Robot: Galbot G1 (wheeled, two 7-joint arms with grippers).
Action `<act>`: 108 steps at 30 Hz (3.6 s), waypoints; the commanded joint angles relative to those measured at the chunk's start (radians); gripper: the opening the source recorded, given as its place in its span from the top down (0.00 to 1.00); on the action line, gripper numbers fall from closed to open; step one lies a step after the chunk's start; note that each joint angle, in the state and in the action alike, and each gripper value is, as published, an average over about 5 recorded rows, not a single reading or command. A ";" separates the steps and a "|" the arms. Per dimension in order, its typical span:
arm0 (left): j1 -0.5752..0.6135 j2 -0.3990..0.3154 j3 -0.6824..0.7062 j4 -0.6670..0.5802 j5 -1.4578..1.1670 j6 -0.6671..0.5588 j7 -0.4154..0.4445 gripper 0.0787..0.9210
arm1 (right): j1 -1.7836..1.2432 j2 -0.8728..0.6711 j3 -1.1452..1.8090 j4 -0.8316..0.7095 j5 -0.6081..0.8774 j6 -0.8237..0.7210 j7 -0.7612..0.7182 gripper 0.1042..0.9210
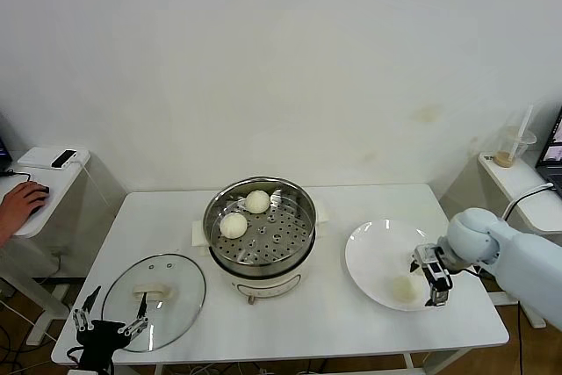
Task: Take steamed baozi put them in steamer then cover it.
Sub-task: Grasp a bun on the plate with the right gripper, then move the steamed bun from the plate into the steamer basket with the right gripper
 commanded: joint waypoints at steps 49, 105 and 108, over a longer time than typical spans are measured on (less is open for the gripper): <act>-0.005 0.012 -0.024 -0.005 -0.012 0.000 0.003 0.12 | 0.682 0.260 -0.243 -0.151 0.255 0.000 -0.013 0.36; 0.001 -0.012 -0.085 -0.019 -0.028 -0.004 0.004 0.12 | 0.704 0.751 -0.633 -0.149 0.255 0.405 0.099 0.37; 0.000 -0.012 -0.085 -0.018 -0.030 -0.004 0.004 0.12 | 0.704 0.752 -0.632 -0.153 0.260 0.406 0.099 0.37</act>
